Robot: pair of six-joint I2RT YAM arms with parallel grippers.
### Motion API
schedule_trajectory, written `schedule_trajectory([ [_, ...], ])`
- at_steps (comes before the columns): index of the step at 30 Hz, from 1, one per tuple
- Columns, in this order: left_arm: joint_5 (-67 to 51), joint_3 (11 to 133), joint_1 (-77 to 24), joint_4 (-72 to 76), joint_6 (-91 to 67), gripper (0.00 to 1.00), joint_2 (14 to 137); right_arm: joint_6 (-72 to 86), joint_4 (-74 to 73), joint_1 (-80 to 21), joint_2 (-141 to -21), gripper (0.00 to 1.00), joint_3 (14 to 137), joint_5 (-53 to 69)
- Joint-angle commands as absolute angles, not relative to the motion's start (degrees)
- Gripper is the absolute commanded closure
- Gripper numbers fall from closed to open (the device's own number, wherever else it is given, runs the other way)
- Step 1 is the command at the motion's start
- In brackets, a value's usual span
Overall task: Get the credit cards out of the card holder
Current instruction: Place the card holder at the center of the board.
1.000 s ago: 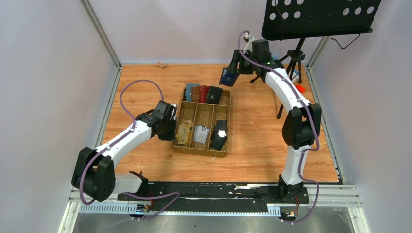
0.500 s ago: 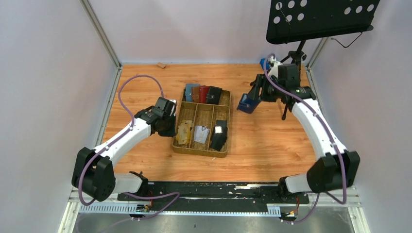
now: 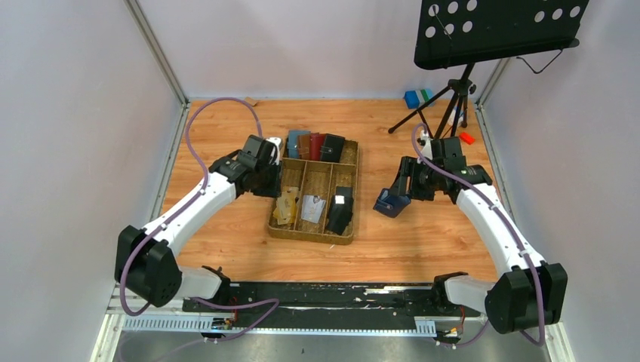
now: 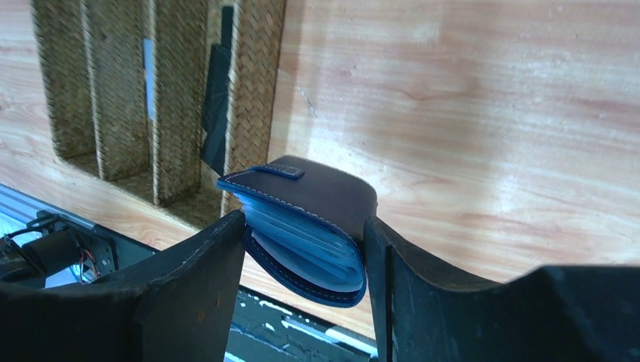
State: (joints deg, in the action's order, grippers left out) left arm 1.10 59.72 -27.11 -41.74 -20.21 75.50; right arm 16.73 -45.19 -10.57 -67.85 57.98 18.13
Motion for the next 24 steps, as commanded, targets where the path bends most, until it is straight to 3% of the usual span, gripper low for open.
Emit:
schedule_trajectory([
  [1,-2.2,65.2,-29.5,-41.3,-19.7,0.61,78.5,14.4,-51.1,-10.7,-69.9,0.42,58.5,18.7],
  [13,-0.4,70.8,-35.8,-40.7,-24.1,0.52,92.7,13.3,-54.6,-10.7,-74.6,0.44,59.3,21.9],
  [17,2.0,72.3,-35.8,-40.0,-24.3,0.55,95.6,12.9,-54.9,-10.7,-74.6,0.29,59.8,22.6],
  [22,3.1,74.4,-35.8,-39.9,-24.7,0.60,99.7,13.5,-54.7,-11.6,-71.9,0.26,57.8,20.8],
  [24,3.3,75.0,-35.8,-39.6,-24.9,0.68,100.9,13.7,-55.2,-11.8,-71.1,0.26,57.0,19.6],
])
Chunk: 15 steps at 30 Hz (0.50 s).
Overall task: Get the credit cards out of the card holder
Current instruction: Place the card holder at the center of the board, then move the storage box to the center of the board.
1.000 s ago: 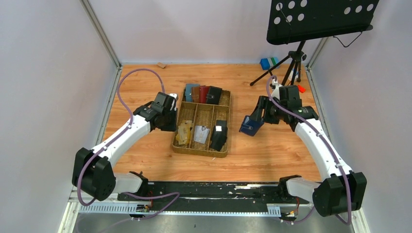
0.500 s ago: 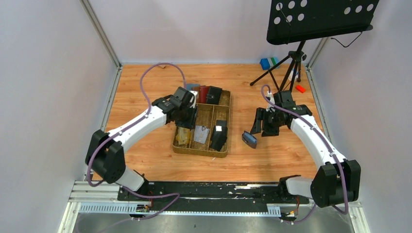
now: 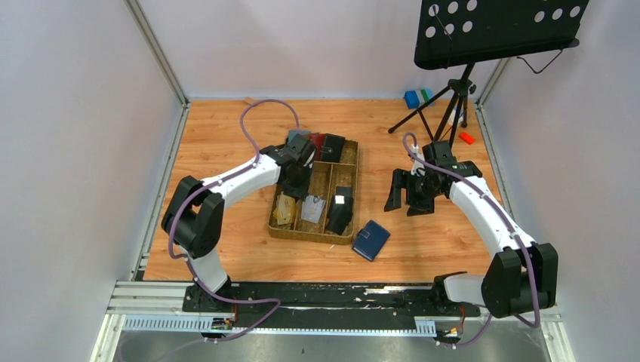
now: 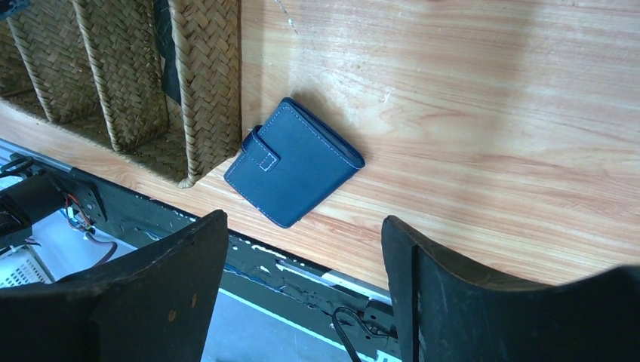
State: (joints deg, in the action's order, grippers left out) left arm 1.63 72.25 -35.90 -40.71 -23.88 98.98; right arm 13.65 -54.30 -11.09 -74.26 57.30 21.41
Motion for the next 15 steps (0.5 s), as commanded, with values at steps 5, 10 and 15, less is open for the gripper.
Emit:
schedule_trajectory([
  [5,5.6,76.9,-35.8,-39.2,-26.0,0.91,103.5,16.2,-54.4,-12.2,-69.1,0.28,56.1,19.2],
  [10,10.2,81.1,-35.6,-42.1,-26.3,1.00,107.3,17.9,-52.7,-12.3,-67.7,0.29,55.4,21.3],
  [15,9.9,85.7,-33.5,-42.1,-25.3,1.00,110.4,16.2,-54.6,-12.5,-66.9,0.27,55.7,21.6],
])
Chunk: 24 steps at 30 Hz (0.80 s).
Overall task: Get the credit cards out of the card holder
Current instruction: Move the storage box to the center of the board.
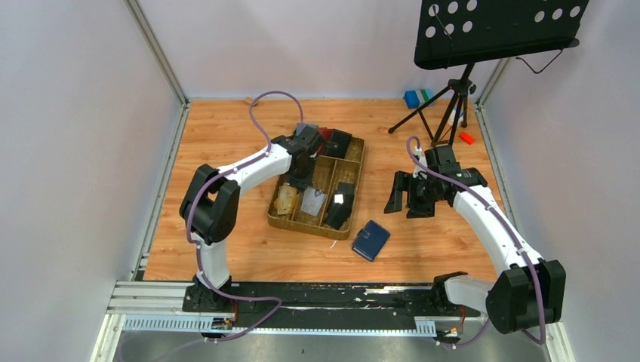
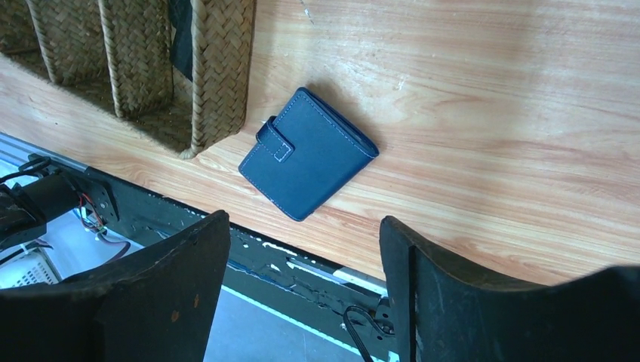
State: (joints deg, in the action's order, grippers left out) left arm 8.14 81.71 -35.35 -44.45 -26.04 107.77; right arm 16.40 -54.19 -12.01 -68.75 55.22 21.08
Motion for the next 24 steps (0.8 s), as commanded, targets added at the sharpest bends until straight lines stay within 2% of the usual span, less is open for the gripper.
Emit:
schedule_trajectory([
  [1,9.3,86.6,-32.8,-41.8,-25.3,1.00,111.0,15.7,-55.3,-12.5,-66.6,0.27,55.7,20.9],
  [12,6.9,102.7,-26.3,-43.8,-23.7,1.00,122.2,14.4,-60.8,-12.4,-63.7,0.23,57.4,16.2],
  [14,6.5,106.4,-25.6,-44.5,-22.9,1.00,124.7,14.4,-61.4,-12.5,-63.5,0.18,57.7,16.1],
  [16,6.1,111.2,-24.9,-45.5,-21.6,1.00,127.8,14.3,-62.2,-12.5,-62.8,0.04,57.8,15.0],
  [17,6.1,113.2,-24.6,-46.3,-21.3,1.00,129.0,14.6,-62.3,-12.4,-62.3,0.00,57.7,14.4],
  [20,5.6,117.6,-23.9,-47.0,-20.6,0.99,131.4,19.4,-63.6,-12.4,-60.9,0.00,57.4,10.8],
  [22,4.2,119.4,-23.5,-47.2,-20.2,0.94,132.0,19.3,-62.7,-12.4,-60.4,0.00,56.4,12.4],
  [23,-0.1,120.0,-23.4,-47.6,-19.1,0.80,131.1,22.8,-61.4,-12.3,-60.9,0.00,54.4,12.3],
  [24,-1.5,118.5,-23.5,-47.0,-19.0,0.71,129.9,24.3,-61.2,-12.3,-61.5,0.00,53.8,12.4],
])
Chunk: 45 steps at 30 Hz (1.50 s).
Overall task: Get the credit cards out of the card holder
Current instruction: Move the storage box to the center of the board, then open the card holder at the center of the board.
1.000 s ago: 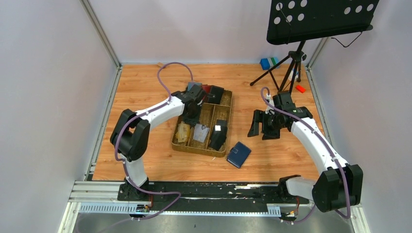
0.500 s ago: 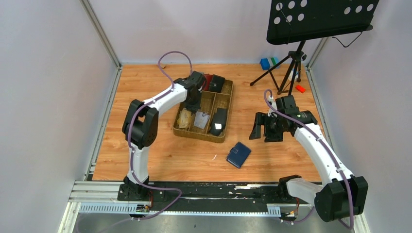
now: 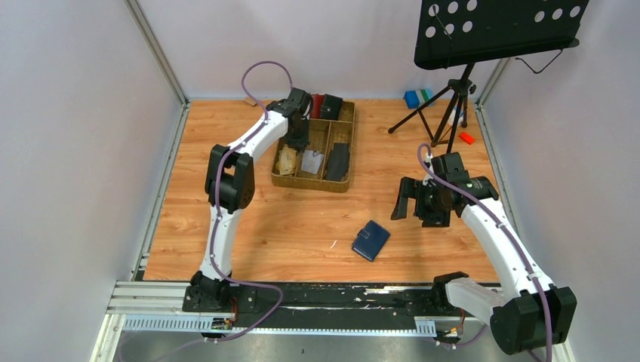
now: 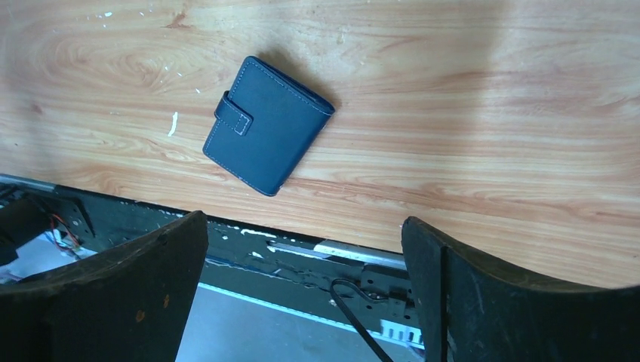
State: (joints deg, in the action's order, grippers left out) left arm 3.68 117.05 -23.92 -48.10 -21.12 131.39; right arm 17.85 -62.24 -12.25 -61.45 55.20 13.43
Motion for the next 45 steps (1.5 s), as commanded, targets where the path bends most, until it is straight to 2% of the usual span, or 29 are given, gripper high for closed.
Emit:
schedule_trajectory([
  [1,-2.5,117.5,-23.5,-46.3,-19.0,0.67,128.4,25.8,-61.0,-12.3,-62.0,0.00,53.3,12.5],
  [2,-3.0,115.5,-23.5,-46.0,-19.1,0.63,127.0,27.4,-60.5,-12.4,-62.2,0.00,52.7,12.6],
  [4,-4.1,112.8,-23.5,-46.2,-19.1,0.62,124.1,30.3,-58.3,-12.4,-61.1,0.01,50.9,13.3],
  [9,-5.6,103.6,-25.2,-46.9,-19.3,0.49,113.7,36.4,-48.5,-12.5,-58.8,0.12,44.9,17.5],
  [13,-5.4,94.7,-30.2,-46.9,-20.3,0.41,103.6,38.5,-45.5,-14.3,-59.7,0.13,42.6,17.6],
  [16,-7.8,87.5,-35.1,-45.1,-22.9,0.41,97.0,41.3,-44.9,-17.8,-60.9,0.13,41.9,15.4],
  [22,-15.4,71.4,-43.8,-32.9,-26.2,0.42,88.5,47.6,-36.1,-24.0,-59.4,0.22,35.4,13.2],
  [24,-17.3,68.8,-46.1,-30.3,-28.0,0.45,88.7,49.1,-32.4,-24.0,-58.2,0.27,31.8,14.3],
  [28,-18.5,64.2,-49.4,-24.2,-32.4,0.52,89.4,49.4,-26.7,-24.1,-55.3,0.29,26.4,16.7],
  [32,-17.6,62.0,-51.0,-21.4,-33.5,0.57,92.8,51.9,-21.2,-24.0,-52.8,0.40,20.4,17.6],
  [36,-17.8,61.4,-51.3,-19.2,-34.6,0.67,97.3,53.1,-14.9,-24.0,-54.6,0.40,17.9,18.3],
  [39,-17.6,62.4,-51.4,-18.8,-34.7,0.70,99.8,53.0,-13.0,-24.1,-57.1,0.44,17.7,18.0],
  [43,-19.0,63.8,-51.4,-18.8,-34.3,0.72,102.7,53.6,-9.9,-24.1,-58.8,0.53,17.8,18.1],
  [45,-19.3,64.1,-51.4,-19.1,-33.8,0.73,103.5,53.0,-9.8,-24.1,-59.5,0.61,18.8,18.3],
])
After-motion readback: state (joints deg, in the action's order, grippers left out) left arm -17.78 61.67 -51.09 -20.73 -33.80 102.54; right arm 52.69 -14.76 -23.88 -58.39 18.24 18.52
